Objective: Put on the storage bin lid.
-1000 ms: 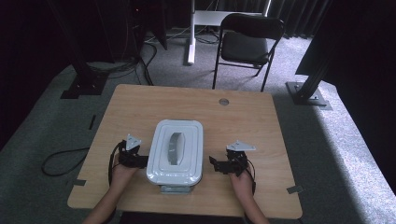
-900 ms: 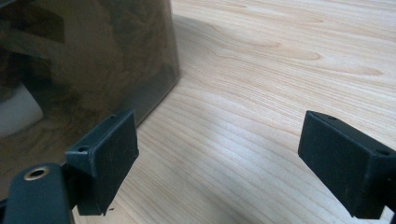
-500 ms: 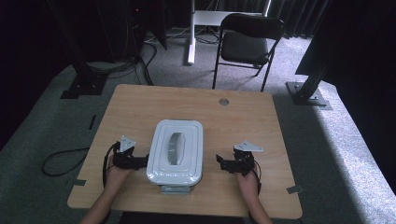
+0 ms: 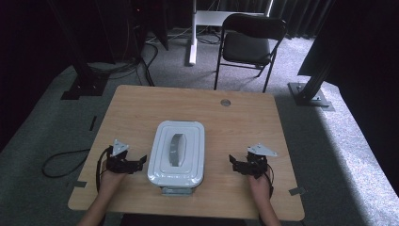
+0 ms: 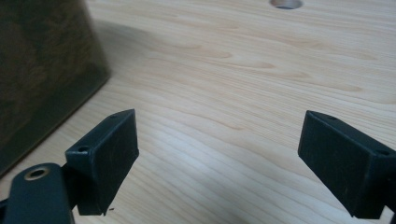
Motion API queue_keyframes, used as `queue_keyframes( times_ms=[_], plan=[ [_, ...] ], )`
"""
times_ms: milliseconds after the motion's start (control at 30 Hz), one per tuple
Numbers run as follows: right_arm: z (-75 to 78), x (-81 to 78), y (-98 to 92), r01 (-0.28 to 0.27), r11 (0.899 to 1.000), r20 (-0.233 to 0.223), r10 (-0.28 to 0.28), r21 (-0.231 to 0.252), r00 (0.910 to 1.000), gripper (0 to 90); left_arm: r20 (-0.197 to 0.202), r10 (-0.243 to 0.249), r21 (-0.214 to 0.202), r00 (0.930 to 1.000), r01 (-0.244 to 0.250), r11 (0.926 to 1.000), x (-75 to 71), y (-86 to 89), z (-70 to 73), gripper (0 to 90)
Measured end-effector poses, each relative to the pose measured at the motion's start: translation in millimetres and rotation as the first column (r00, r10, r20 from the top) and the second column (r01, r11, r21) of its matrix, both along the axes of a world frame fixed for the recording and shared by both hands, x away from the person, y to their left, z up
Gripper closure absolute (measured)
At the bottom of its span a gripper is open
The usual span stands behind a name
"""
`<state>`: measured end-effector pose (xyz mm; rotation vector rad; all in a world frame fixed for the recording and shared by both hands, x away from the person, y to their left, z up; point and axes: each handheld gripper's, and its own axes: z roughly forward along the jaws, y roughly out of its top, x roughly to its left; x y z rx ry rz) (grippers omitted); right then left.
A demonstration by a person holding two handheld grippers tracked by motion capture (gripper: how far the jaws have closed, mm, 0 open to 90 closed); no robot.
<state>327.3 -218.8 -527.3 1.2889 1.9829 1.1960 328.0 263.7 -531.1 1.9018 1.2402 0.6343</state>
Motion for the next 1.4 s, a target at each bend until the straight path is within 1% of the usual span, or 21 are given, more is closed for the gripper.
queue_keyframes(
  times_ms=[33,133,200,267,333,400,533,567,667,700,767,800,867,900,967,1067,1200,1333,1400],
  plan=[
    [0.1,-0.9,-2.3,0.007,1.000,0.000,-0.007,0.004,1.0000,11.4,0.001,0.005,-0.005,1.0000,-0.005,1.0000,-0.6,1.5,-0.7,2.3],
    [-0.8,-3.2,-8.6,0.023,1.000,0.004,-0.023,0.000,0.9997,11.4,0.001,0.016,0.003,0.9999,-0.016,0.9999,-2.2,7.8,-2.3,2.3],
    [-1.9,-3.5,-13.1,0.028,1.000,-0.010,-0.028,0.000,0.9996,11.4,0.001,0.021,-0.005,0.9998,-0.021,0.9998,-3.4,11.0,-3.4,2.2],
    [-3.1,-4.5,-17.5,0.039,0.999,-0.009,-0.039,-0.005,0.9992,11.4,-0.002,0.032,-0.006,0.9995,-0.032,0.9995,-4.6,15.4,-4.9,2.3],
    [-3.7,-5.5,-21.7,0.050,0.999,-0.017,-0.050,0.004,0.9986,11.4,-0.004,0.033,-0.005,0.9995,-0.033,0.9995,-4.9,17.1,-5.3,2.3],
    [-4.1,-6.7,-25.3,0.060,0.998,-0.015,-0.060,0.001,0.9981,11.4,-0.010,0.041,-0.002,0.9991,-0.041,0.9991,-6.3,20.2,-6.4,2.2],
    [-2.6,-7.7,-31.9,0.078,0.997,-0.014,-0.077,0.015,0.9969,11.4,-0.010,0.046,0.002,0.9989,-0.046,0.9989,-9.0,25.6,-8.0,2.3],
    [-2.0,-9.0,-37.0,0.091,0.996,-0.013,-0.091,0.018,0.9958,11.4,-0.010,0.052,0.002,0.9986,-0.052,0.9986,-10.8,28.1,-8.3,2.3],
    [-2.9,-11.1,-40.8,0.107,0.994,-0.010,-0.107,0.008,0.9942,11.4,-0.008,0.057,0.005,0.9984,-0.057,0.9984,-12.7,30.7,-8.9,2.3],
    [-5.1,-13.4,-45.8,0.120,0.993,-0.018,-0.120,0.008,0.9927,11.4,-0.012,0.063,0.012,0.9979,-0.063,0.9980,-14.4,33.7,-9.8,2.3],
    [-7.0,-15.6,-48.7,0.138,0.990,-0.017,-0.138,0.001,0.9903,11.4,-0.018,0.074,0.009,0.9971,-0.074,0.9972,-16.1,36.6,-11.1,2.3],
    [-8.0,-16.7,-50.3,0.143,0.990,-0.023,-0.142,0.002,0.9895,11.4,-0.012,0.082,0.007,0.9966,-0.082,0.9966,-17.3,38.2,-11.3,2.2],
    [-10.4,-18.4,-53.3,0.160,0.987,-0.029,-0.160,-0.001,0.9867,11.4,-0.014,0.107,0.029,0.9942,-0.107,0.9939,-18.7,40.9,-11.7,2.3],
    [-11.5,-19.0,-54.8,0.171,0.985,-0.035,-0.171,-0.001,0.9847,11.4,-0.014,0.114,0.027,0.9934,-0.113,0.9932,-19.6,42.7,-11.7,2.2],
    [-13.3,-20.8,-59.2,0.188,0.982,-0.041,-0.187,0.013,0.9814,11.4,-0.018,0.126,0.024,0.9919,-0.125,0.9918,-21.0,46.2,-12.0,2.3],
    [-15.0,-23.2,-65.4,0.211,0.977,-0.048,-0.211,0.009,0.9764,11.4,-0.016,0.131,0.022,0.9912,-0.131,0.9911,-23.2,48.7,-12.4,2.2],
    [-16.6,-27.0,-72.3,0.231,0.973,-0.051,-0.231,0.005,0.9716,11.4,-0.032,0.137,0.027,0.9900,-0.136,0.9903,-28.4,52.6,-16.1,2.2],
    [-20.9,-31.1,-78.9,0.261,0.965,-0.068,-0.261,-0.018,0.9629,11.4,-0.047,0.147,0.038,0.9881,-0.145,0.9887,-30.7,56.1,-18.6,2.3],
    [-23.0,-32.6,-81.9,0.284,0.958,-0.078,-0.286,-0.035,0.9550,11.4,-0.051,0.156,0.034,0.9864,-0.155,0.9874,-31.6,58.3,-19.2,2.2]
  ],
)
